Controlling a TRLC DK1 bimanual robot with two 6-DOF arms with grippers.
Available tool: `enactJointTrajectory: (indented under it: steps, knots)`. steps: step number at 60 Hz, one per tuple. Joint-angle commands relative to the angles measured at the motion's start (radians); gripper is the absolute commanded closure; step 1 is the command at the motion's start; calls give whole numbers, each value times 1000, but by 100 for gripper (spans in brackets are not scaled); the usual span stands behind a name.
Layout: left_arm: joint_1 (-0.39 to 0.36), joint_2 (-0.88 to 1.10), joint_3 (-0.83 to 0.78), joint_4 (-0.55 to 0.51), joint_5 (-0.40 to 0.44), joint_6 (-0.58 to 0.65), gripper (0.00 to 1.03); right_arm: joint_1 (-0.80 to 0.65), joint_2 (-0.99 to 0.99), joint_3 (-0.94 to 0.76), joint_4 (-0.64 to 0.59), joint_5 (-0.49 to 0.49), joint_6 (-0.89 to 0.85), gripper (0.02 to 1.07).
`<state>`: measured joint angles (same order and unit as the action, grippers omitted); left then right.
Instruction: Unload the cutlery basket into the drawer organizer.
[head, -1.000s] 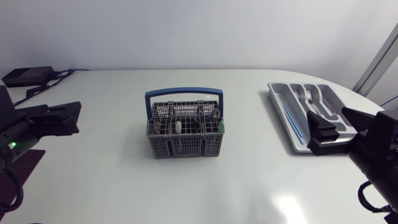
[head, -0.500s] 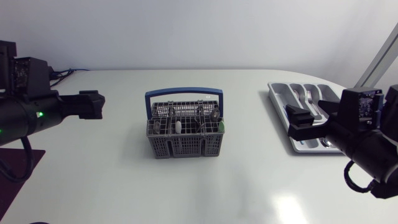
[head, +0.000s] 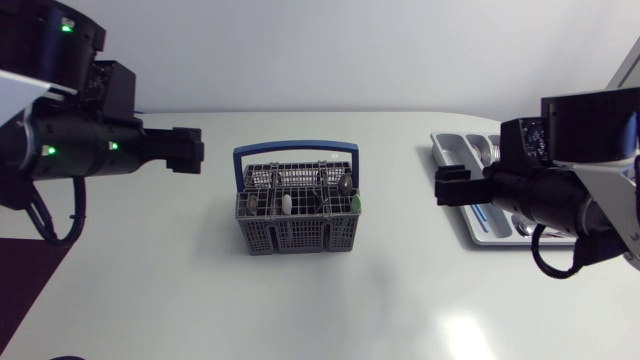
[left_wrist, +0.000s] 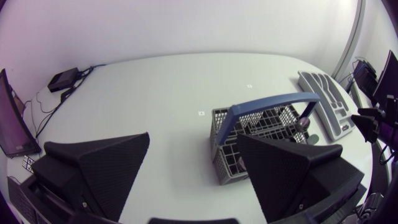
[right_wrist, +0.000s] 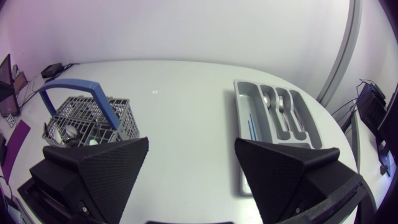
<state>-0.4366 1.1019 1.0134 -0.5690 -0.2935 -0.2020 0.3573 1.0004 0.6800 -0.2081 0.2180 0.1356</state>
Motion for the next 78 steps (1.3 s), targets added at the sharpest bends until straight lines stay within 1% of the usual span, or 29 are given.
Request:
enactJointTrajectory:
  steps: [1, 8, 17, 31, 34, 42, 50, 56, 64, 67, 71, 74, 78]
  knots:
    - [-28, 61, 57, -37, -1, 10, 4, 25, 46, 47, -34, 11, 41, 7]
    - [-37, 105, 91, -61, 17, 7, 4, 48, 84, 85, -65, -5, 42, 7]
    - [-53, 139, 128, -77, 30, -5, 4, 89, 133, 176, -165, -22, 41, 7]
    - [-79, 236, 241, -189, 42, -56, 4, 108, 202, 288, -271, -80, 85, 7]
    - [-80, 269, 274, -224, 70, -73, 4, 109, 218, 299, -277, -80, 99, 7]
    - [-88, 329, 340, -289, 82, -117, 4, 108, 239, 322, -301, -80, 113, 7]
    - [-102, 374, 396, -331, 82, -175, 4, 109, 253, 339, -318, -83, 116, 7]
    - [-119, 431, 448, -408, 82, -258, 5, 109, 276, 354, -338, -81, 127, 7]
    - [-129, 484, 502, -470, 79, -347, 5, 109, 288, 355, -350, -83, 139, 7]
    - [-136, 493, 508, -474, 74, -381, 8, 109, 294, 355, -355, -81, 147, 7]
    - [-145, 506, 518, -477, 63, -427, 8, 109, 299, 352, -355, -81, 151, 7]
    - [-157, 520, 531, -482, 48, -459, 10, 109, 299, 349, -355, -81, 151, 7]
    - [-165, 546, 564, -514, 40, -504, 11, 112, 299, 346, -356, -83, 154, 7]
